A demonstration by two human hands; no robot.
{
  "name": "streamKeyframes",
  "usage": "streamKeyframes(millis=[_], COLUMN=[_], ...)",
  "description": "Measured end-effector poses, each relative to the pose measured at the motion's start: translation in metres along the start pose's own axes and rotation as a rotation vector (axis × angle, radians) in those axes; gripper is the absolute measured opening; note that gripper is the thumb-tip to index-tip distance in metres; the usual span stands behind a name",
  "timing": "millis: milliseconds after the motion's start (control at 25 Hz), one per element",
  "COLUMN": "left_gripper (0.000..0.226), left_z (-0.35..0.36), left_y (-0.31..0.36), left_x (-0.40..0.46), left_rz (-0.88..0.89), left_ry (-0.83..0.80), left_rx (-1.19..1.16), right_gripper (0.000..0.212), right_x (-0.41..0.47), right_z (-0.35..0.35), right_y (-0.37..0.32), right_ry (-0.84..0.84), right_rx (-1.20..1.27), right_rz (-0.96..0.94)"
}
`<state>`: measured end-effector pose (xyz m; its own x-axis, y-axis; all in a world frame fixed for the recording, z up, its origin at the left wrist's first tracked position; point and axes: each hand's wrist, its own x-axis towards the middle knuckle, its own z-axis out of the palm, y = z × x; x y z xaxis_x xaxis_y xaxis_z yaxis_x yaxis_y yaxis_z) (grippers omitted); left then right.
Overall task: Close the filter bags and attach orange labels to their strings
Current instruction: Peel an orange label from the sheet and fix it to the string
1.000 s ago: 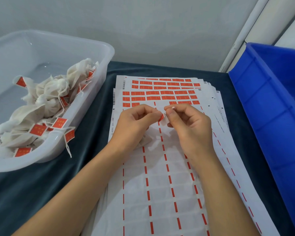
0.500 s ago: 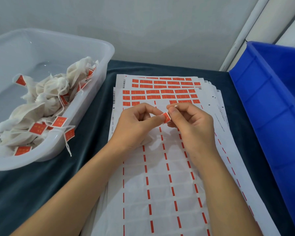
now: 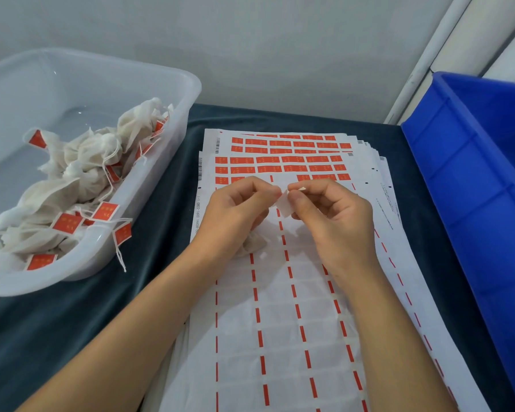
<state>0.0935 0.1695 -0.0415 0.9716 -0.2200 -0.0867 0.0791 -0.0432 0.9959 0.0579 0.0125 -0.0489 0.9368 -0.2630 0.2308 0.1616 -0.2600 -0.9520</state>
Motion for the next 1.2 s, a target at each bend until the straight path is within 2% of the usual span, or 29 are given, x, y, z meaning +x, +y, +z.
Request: streamKeyframes(millis=[360,1200], left_gripper=[0.018,0.014], left_z=[0.0001,0.0018], left_y=[0.0031,-0.0002], left_x=[0.0005,0.0017], left_rz=[-0.041,-0.005], left_ry=[-0.046,0.0], left_rx=[0.041,0.083], right_gripper=[0.005,0.005], right_x=[0.0008,0.0012], right_z=[-0.0034,-0.0051], right_y=[0.0004,-0.0009], right_ry=[0.012,0.011], right_rx=[0.002,0.046], right_rz=[-0.003,0.071])
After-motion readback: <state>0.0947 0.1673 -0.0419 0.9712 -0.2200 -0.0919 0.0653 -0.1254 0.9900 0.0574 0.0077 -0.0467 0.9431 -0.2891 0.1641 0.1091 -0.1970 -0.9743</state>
